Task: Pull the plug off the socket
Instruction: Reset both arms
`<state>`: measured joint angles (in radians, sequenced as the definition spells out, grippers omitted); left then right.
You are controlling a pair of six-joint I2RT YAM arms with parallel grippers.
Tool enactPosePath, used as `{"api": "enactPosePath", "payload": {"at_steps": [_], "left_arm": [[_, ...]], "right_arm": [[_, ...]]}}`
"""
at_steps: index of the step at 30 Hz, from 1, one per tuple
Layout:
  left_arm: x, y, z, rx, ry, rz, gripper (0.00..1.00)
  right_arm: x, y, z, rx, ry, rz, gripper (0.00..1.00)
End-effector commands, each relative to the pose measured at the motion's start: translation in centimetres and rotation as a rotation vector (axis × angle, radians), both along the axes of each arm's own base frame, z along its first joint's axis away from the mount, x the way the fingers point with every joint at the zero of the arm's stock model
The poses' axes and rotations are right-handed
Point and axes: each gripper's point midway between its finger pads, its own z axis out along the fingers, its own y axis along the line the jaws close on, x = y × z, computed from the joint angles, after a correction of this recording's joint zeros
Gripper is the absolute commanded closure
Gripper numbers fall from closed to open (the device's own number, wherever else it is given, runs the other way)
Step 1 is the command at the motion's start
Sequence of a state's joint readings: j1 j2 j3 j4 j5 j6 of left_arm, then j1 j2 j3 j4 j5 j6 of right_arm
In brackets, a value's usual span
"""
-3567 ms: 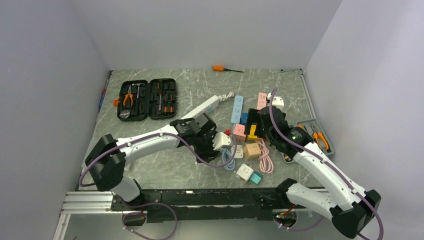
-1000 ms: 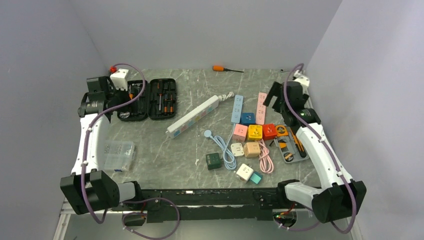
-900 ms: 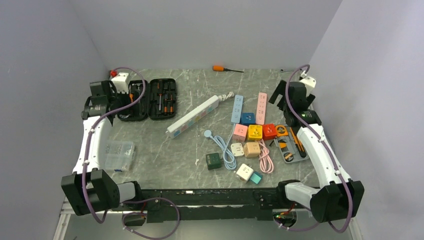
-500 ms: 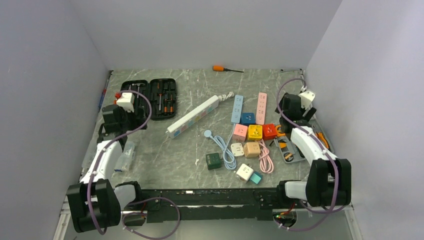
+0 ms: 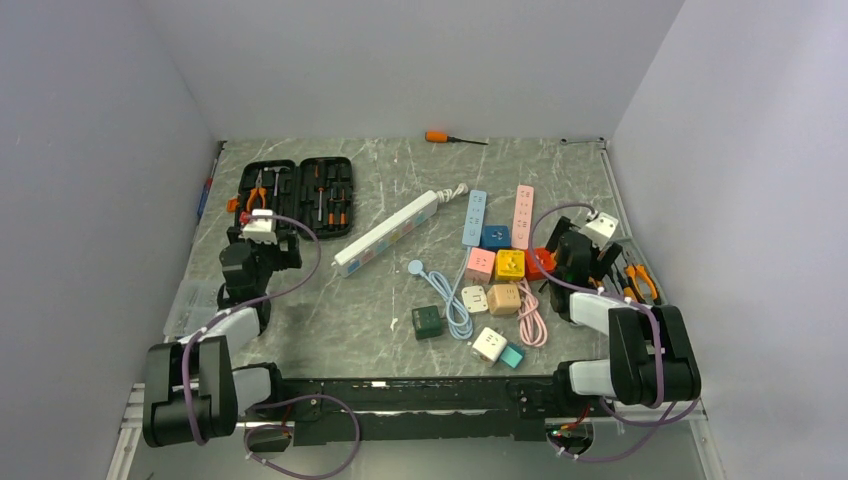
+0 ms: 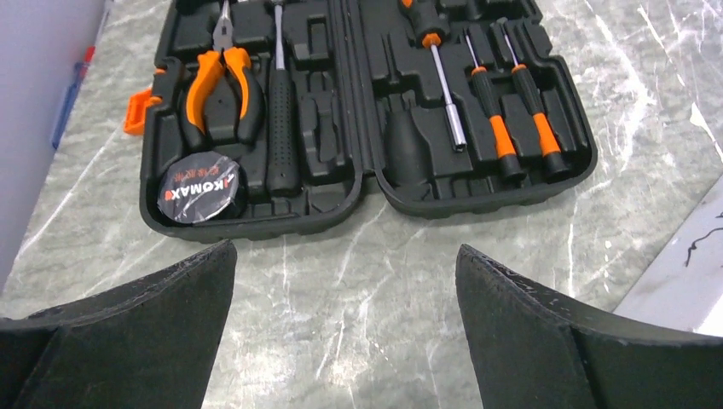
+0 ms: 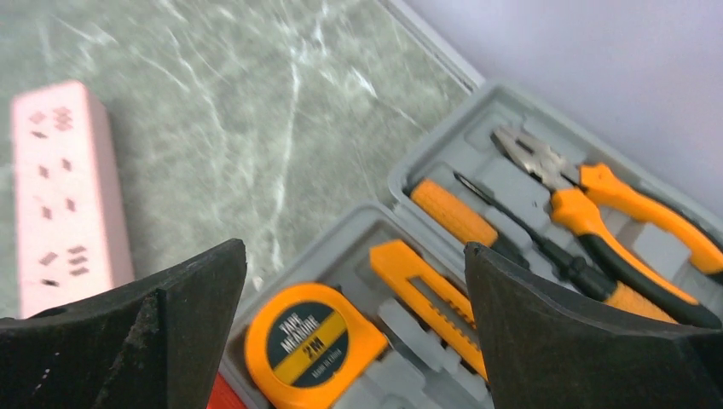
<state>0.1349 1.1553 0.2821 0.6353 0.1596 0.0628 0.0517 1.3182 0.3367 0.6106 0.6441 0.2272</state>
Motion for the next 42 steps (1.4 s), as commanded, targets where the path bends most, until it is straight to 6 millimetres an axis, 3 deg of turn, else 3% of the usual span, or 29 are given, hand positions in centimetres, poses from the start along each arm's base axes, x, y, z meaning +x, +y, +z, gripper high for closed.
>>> {"api": "enactPosePath", "payload": {"at_steps": [1,12,18,23,27,28,31,32,42], "left_arm": [[1.1,0.2,3.8,0.020,-0.201,0.013,0.01],[-1.2,-0.8,2.8,0.062,-0.341,-0.011,0.01],[-0.2,-1.3,2.2,0.085,-0.287,-0.020,0.01],[1.7,-0.8,1.2,0.072,-0.176,0.005,0.01],[2.1,-0.7,1.2,0.062,-0.168,0.012,0.01],[2.1,-0.7,1.1,0.062,-0.164,0.012,0.01],[2.2,-0.7,1.2,0.063,-0.165,0.010,0.01],[2.2,-0.7,1.3,0.062,-0.169,0.011,0.01],[2.1,-0.6,1.3,0.060,-0.174,0.017,0.01]], "right_arm": [[1.7,0.4,4.0,-0.024,-0.203,0.027,0.00],[1.3,2.4,3.6,-0.123,-0.231,0.089,0.00],[1.1,3.2,3.9,-0.147,-0.256,0.124,0.00],[0.8,4.1,4.1,-0.161,-0.280,0.200,0.00],[1.1,4.6,2.8,-0.124,-0.271,0.276,0.00],[1.8,4.3,3.4,-0.156,-0.283,0.264,0.00],[3.4,3.7,1.4,-0.061,-0.182,0.262,0.00],[3.5,2.9,1.2,-0.038,-0.179,0.256,0.00],[3.0,2.8,1.7,-0.047,-0.206,0.261,0.00]]}}
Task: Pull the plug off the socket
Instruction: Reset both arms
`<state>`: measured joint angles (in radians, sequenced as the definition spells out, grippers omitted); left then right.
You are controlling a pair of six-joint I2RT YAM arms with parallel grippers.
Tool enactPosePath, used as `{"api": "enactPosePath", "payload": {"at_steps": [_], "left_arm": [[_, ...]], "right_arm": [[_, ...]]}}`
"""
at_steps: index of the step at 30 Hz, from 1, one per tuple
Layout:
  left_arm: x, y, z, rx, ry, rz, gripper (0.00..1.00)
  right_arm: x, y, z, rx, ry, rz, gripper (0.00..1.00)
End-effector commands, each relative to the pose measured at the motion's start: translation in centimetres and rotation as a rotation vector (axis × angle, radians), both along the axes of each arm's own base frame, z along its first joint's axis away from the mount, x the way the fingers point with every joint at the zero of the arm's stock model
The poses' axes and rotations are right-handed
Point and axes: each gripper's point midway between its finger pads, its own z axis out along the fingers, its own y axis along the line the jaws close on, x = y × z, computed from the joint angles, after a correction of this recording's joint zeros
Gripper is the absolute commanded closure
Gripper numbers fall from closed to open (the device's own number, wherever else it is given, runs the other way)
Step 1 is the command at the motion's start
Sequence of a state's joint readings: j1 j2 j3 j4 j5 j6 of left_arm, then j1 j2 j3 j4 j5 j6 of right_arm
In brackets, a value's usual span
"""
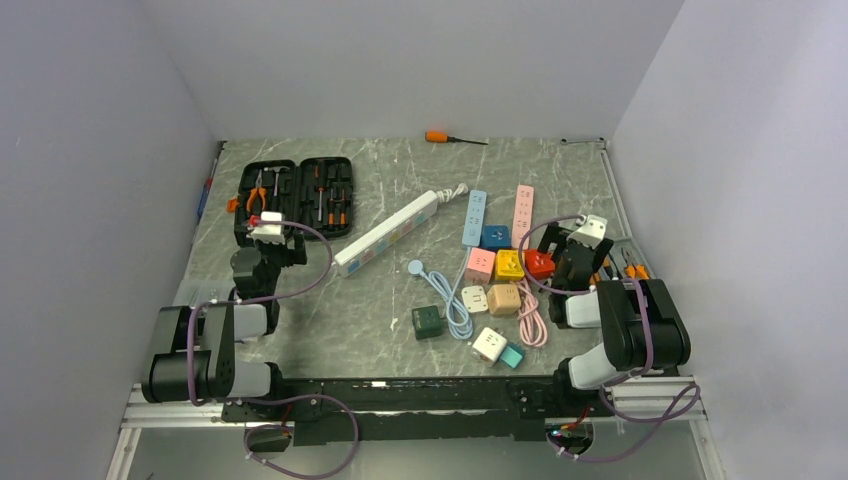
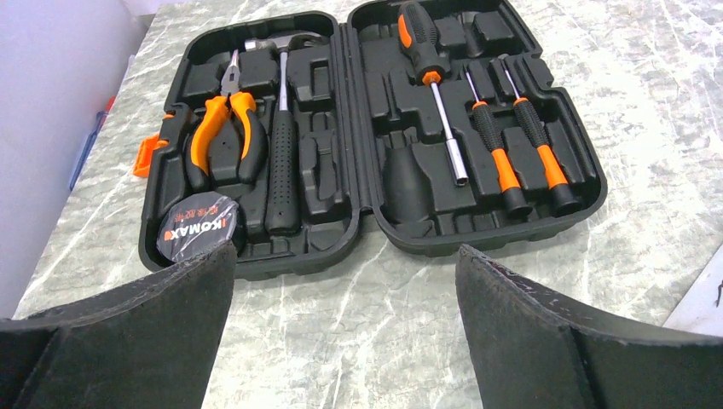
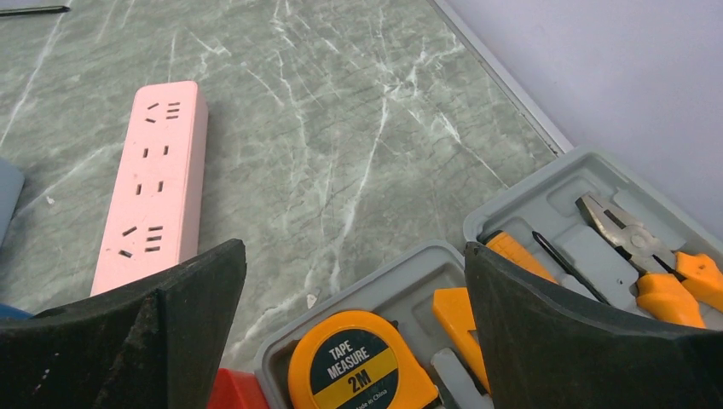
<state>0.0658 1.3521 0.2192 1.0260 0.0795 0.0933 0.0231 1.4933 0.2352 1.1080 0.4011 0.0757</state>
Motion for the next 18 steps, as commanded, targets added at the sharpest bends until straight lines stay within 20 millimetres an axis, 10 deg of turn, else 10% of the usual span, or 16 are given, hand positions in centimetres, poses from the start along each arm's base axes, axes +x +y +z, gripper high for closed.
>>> {"api": "enactPosePath", "payload": {"at_steps": [1,18], "left_arm": [[0.48,0.17,1.34,0.003,-0.044,0.010,0.01],[0.48,0.22,1.31,0.003,-0.044,0.013,0.01]], "right_arm": [[0.38,0.50,1.36,0.016,-0.062,0.025,0.00],[0.36,0.47,1.31,0.017,-0.060,0.023,0.00]]}}
